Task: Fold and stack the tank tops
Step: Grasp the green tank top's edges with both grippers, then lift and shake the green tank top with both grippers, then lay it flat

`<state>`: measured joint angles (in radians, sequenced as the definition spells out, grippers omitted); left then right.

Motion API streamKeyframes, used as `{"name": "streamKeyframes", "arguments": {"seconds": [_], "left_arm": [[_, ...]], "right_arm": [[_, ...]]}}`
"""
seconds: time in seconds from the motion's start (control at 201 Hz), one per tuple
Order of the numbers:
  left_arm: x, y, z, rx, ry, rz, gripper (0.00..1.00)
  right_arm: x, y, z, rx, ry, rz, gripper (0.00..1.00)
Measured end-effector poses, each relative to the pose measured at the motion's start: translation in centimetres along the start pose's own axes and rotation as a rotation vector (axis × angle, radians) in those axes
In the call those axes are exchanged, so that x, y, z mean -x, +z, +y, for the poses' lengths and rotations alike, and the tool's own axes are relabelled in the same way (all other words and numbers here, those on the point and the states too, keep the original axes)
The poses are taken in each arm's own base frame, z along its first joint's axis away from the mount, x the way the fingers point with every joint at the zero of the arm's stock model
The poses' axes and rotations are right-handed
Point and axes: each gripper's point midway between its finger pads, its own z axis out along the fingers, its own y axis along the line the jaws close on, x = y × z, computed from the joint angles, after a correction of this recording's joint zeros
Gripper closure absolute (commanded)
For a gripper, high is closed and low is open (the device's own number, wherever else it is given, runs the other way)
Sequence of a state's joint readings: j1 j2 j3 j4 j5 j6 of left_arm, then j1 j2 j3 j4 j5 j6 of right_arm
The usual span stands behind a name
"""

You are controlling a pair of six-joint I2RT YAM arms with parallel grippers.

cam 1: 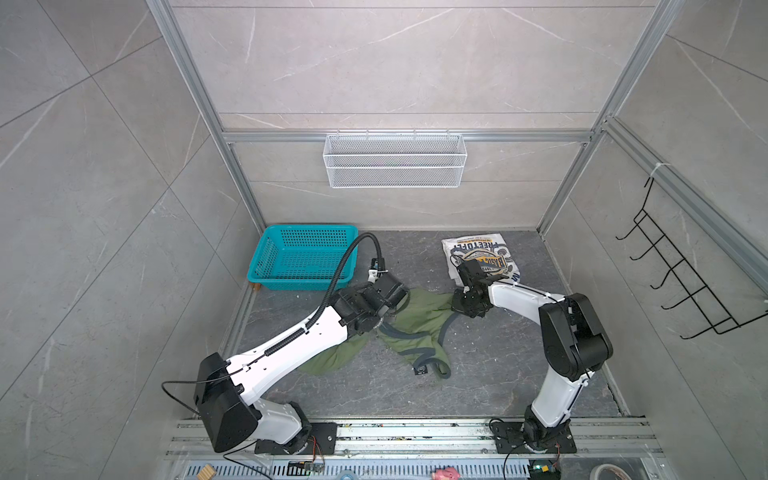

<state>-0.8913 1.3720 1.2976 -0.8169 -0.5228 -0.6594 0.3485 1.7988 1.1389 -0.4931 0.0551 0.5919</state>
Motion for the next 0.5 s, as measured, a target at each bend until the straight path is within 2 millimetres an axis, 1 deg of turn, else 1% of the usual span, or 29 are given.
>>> {"name": "streamKeyframes", "arguments": {"seconds": [0.065,0.115,0.194,0.254,0.259,0.289,0.294,0.319,0.339,0.348,0.368,0.393,0.398,0.423,0.428,0.448,0.468,0.473,0.503], "left_arm": [[0.6,-0.5,1.0,0.012,-0.019,-0.015,1.00],[1.1,-0.9,1.9,0.022,-0.035,-0.027,1.00],[2.6,-1.6,3.4,0.035,-0.058,-0.052,1.00],[4.3,-2.4,4.2,0.040,-0.074,-0.081,1.00],[4.6,-2.5,4.3,0.040,-0.075,-0.087,1.00],[5.6,-3.0,4.5,0.038,-0.080,-0.107,1.00],[5.7,-3.1,4.5,0.037,-0.080,-0.111,1.00],[6.7,-3.7,4.8,0.037,-0.082,-0.132,1.00],[7.7,-4.4,5.1,0.039,-0.082,-0.157,1.00],[8.0,-4.6,5.2,0.040,-0.083,-0.166,1.00],[9.1,-5.4,5.5,0.040,-0.085,-0.196,1.00],[10.1,-6.3,5.7,0.040,-0.088,-0.228,1.00],[10.4,-6.6,5.8,0.040,-0.089,-0.240,1.00],[11.3,-7.5,6.0,0.036,-0.093,-0.273,1.00],[11.6,-7.9,6.1,0.033,-0.094,-0.287,1.00],[12.2,-8.7,6.4,0.029,-0.098,-0.317,1.00],[12.9,-9.9,6.8,0.023,-0.103,-0.355,1.00],[12.9,-9.9,6.8,0.023,-0.103,-0.355,1.00],[13.6,-11.4,7.3,0.009,-0.111,-0.405,1.00]], "right_arm": [[0.4,-1.4,-0.3,-0.013,-0.009,-0.029,1.00],[1.1,-3.0,-0.5,-0.017,-0.015,-0.069,1.00],[2.4,-6.6,-0.9,-0.026,-0.023,-0.145,1.00],[3.8,-10.1,-0.9,-0.021,-0.030,-0.223,1.00],[4.0,-10.7,-0.9,-0.019,-0.032,-0.236,1.00],[4.7,-12.5,-0.8,-0.010,-0.035,-0.277,1.00],[5.0,-13.1,-0.8,-0.007,-0.036,-0.292,1.00],[5.5,-14.8,-0.8,0.001,-0.037,-0.331,1.00],[6.1,-16.8,-0.8,0.009,-0.041,-0.375,1.00],[6.3,-17.5,-0.8,0.014,-0.040,-0.389,1.00],[6.8,-19.5,-0.8,0.026,-0.040,-0.433,1.00],[7.3,-21.5,-0.9,0.038,-0.038,-0.478,1.00],[7.5,-22.3,-0.9,0.042,-0.039,-0.495,1.00],[7.8,-24.3,-1.1,0.052,-0.035,-0.538,1.00],[7.9,-25.1,-1.1,0.056,-0.034,-0.555,1.00],[8.1,-26.7,-1.3,0.064,-0.033,-0.591,1.00],[8.3,-28.8,-1.6,0.077,-0.029,-0.637,1.00],[8.3,-28.8,-1.6,0.077,-0.029,-0.637,1.00],[8.3,-31.5,-2.0,0.095,-0.021,-0.696,1.00]]}}
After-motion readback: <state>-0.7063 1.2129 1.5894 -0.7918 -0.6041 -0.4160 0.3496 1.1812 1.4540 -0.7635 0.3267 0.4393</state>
